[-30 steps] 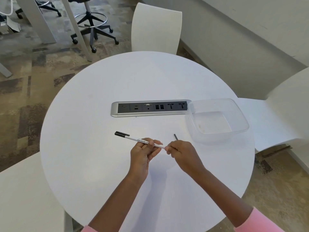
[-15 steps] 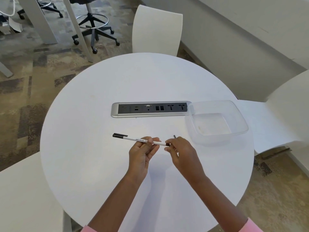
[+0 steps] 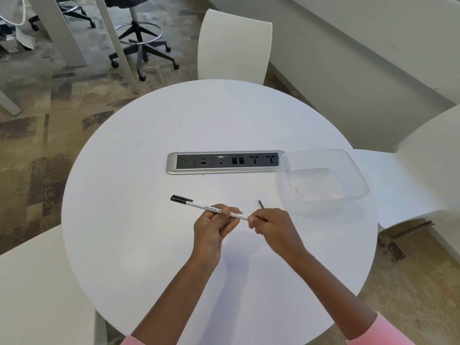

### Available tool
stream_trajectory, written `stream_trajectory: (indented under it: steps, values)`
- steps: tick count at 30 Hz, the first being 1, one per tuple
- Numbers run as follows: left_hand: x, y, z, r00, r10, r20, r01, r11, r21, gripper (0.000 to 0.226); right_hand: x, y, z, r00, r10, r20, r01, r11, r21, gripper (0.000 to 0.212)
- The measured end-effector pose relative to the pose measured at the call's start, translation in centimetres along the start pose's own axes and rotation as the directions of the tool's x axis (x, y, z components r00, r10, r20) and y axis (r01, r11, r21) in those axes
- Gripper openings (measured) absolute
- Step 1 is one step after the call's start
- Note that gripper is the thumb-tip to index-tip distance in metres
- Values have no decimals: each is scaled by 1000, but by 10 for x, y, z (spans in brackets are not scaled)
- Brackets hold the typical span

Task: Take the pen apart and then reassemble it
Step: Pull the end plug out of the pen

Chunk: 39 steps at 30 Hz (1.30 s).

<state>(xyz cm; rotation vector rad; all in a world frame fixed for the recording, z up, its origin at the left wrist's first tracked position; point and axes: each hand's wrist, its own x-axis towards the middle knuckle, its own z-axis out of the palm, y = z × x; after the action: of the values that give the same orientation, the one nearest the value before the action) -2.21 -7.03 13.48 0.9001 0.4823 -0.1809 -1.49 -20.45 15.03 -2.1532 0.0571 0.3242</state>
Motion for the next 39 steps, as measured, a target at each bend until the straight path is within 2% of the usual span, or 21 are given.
stream_trajectory:
  steps: [1,3,5,6,7,9,11,14,17,20,23,25,27,29,31,33,35,36,39]
  values:
    - [0,0,0,1000,1,6,-1,1000,7,15,2,-1,-4,994,85,70,-92,990,107,31]
    - [-1,-1,0,1000,-3,13,3,1000,9,14,5,0,-10,967,158,198,-205,946,250,36]
    - [-2,-2,1,1000,-4,14,4,1000,4,13,4,2,-10,958,161,235,-233,919,317,36]
    - [-2,-1,2,1000,-3,13,3,1000,-1,13,2,3,-7,971,136,199,-192,936,296,33]
    - [-1,-1,2,1000,-2,9,2,1000,-10,12,-1,5,-4,989,87,123,-113,968,226,29]
    - [-1,0,2,1000,1,2,-1,1000,-29,11,-6,11,4,993,-107,-52,104,994,-43,15]
    - [-1,0,1,1000,6,3,-6,1000,-31,11,-10,18,9,944,-304,-128,256,921,-293,15]
    - [-2,-1,1,1000,1,11,-1,1000,-23,11,-10,24,10,859,-481,-176,335,787,-518,22]
    - [-3,-2,2,1000,-16,12,16,999,-44,12,-7,27,8,815,-551,-179,360,724,-588,26]
    - [-3,-3,3,1000,-24,16,25,999,-40,12,-7,22,7,838,-519,-170,378,776,-505,27]
    - [-3,-4,2,1000,-16,26,16,1000,-13,12,-9,8,0,966,-244,-81,218,944,-249,24]
    - [-3,-4,2,999,-11,33,11,1000,-8,13,-7,5,-6,999,-48,-5,47,998,-34,27]
    - [-4,-4,1,999,-10,38,10,1000,-3,12,-3,3,-12,994,64,83,-75,988,138,36]
    - [-3,-4,2,999,-7,41,7,1000,4,11,-2,2,-15,977,116,179,-163,949,270,39]
    - [-2,-4,3,999,-2,40,2,1000,1,10,-2,1,-14,973,123,193,-179,935,307,37]
    - [0,-3,4,999,3,31,-3,1000,-15,9,-4,3,-9,994,64,87,-79,979,187,30]
    - [2,-1,4,1000,8,19,-7,999,-37,9,-7,8,-3,994,-98,-47,96,995,-37,12]
    - [3,0,4,1000,11,14,-11,999,-43,9,-8,11,-1,978,-188,-89,174,974,-146,6]
    - [3,1,3,1000,15,19,-14,999,-41,8,-7,17,2,920,-366,-137,301,887,-351,10]
